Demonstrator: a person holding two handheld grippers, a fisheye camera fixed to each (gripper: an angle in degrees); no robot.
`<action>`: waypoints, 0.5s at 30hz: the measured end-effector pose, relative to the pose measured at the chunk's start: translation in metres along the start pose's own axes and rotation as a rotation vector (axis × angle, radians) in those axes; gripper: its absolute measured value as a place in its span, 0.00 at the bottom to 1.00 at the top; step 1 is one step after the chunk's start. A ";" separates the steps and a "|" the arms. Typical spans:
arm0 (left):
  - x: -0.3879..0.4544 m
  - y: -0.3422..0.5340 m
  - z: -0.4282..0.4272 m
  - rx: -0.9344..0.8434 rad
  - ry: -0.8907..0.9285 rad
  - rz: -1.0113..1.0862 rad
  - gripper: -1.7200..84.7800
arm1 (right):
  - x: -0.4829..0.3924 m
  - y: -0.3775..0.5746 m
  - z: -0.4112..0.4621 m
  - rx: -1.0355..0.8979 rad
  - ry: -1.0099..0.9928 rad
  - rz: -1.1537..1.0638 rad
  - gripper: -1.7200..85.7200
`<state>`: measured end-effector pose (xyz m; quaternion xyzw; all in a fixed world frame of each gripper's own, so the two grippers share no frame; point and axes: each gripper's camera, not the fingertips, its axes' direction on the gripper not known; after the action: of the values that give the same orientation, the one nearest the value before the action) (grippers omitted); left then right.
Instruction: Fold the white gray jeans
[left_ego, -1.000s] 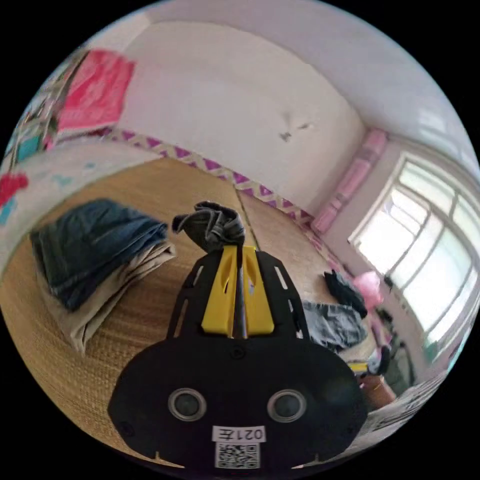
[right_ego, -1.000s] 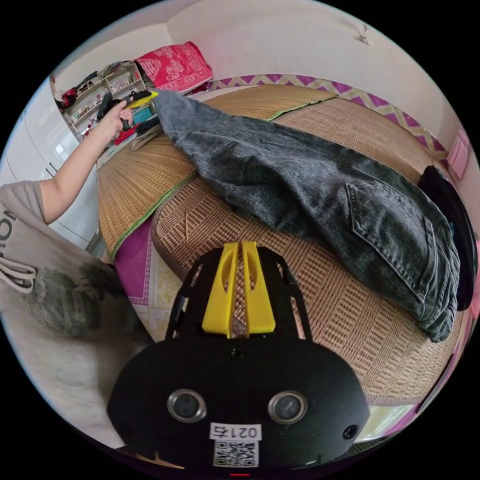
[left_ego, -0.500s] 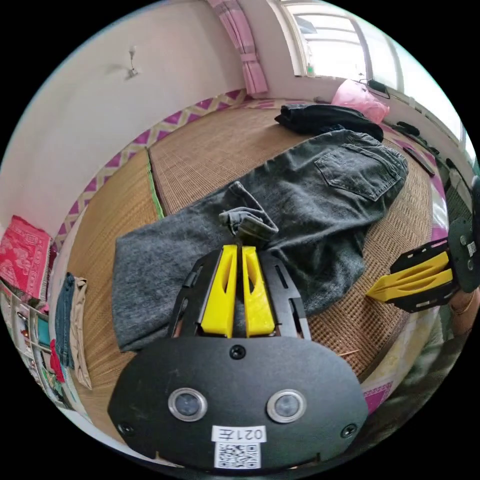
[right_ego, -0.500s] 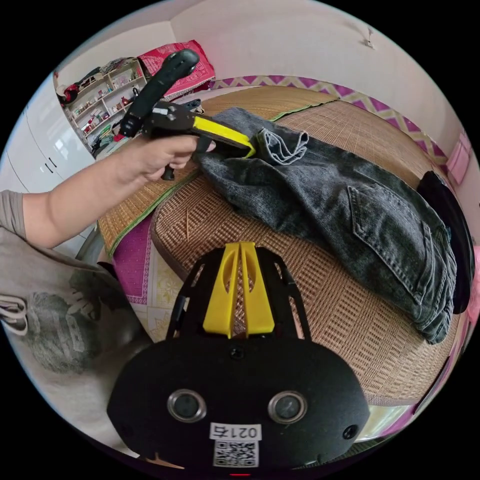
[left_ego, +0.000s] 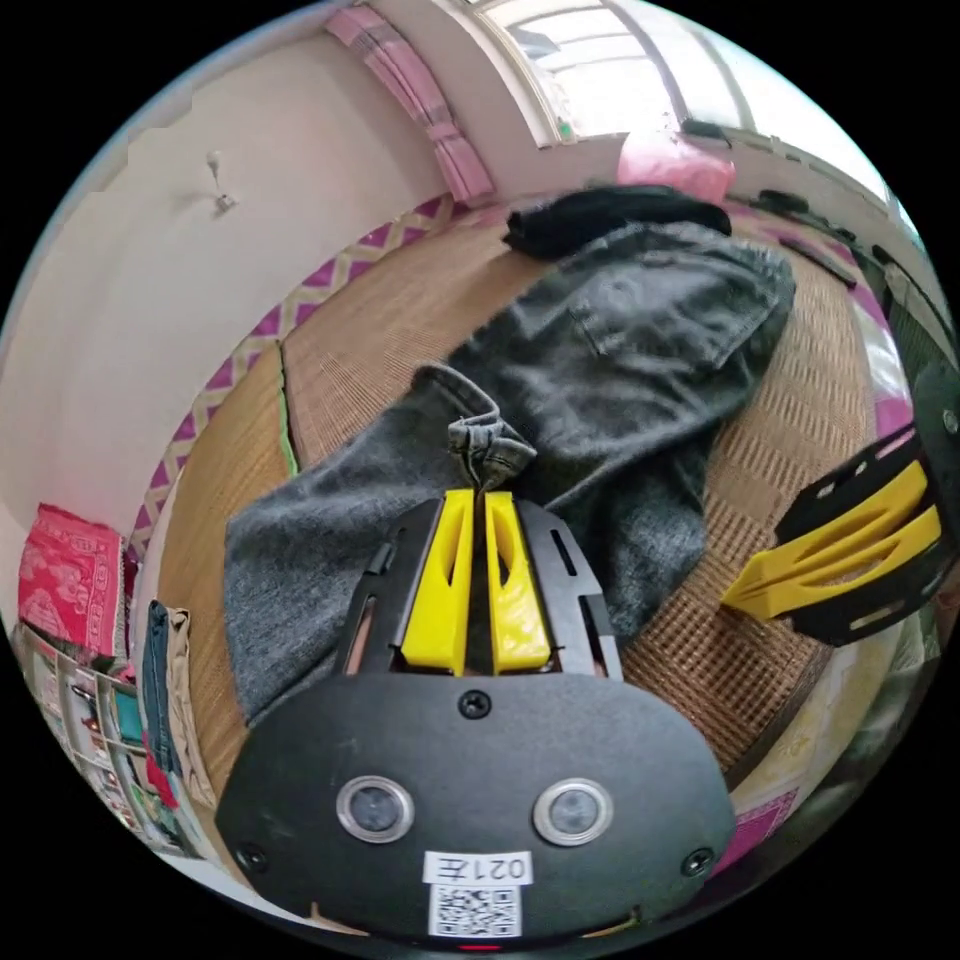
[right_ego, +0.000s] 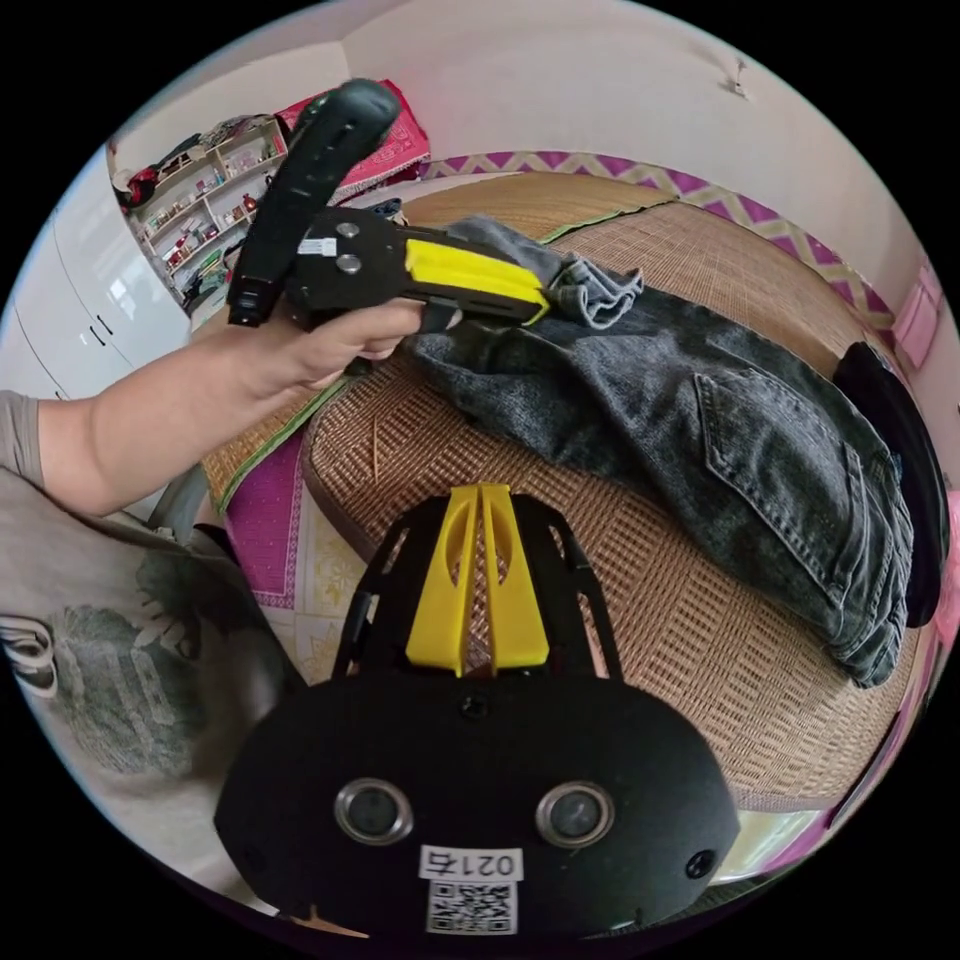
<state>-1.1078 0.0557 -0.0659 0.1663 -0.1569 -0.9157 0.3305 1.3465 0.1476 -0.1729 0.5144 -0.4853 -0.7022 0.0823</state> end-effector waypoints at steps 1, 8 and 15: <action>0.000 0.005 0.003 0.010 -0.024 0.021 0.01 | 0.013 -0.006 -0.008 0.000 -0.018 0.009 0.02; -0.053 0.039 -0.019 0.157 -0.047 -0.035 0.02 | 0.194 0.073 -0.162 0.414 -0.163 0.581 0.12; -0.150 0.091 -0.043 0.363 0.163 -0.247 0.04 | 0.311 0.180 -0.226 0.662 -0.173 1.139 0.17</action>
<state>-0.9307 0.0801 -0.0384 0.3142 -0.2703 -0.8895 0.1922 1.3163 -0.2711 -0.2344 0.1171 -0.8764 -0.4015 0.2389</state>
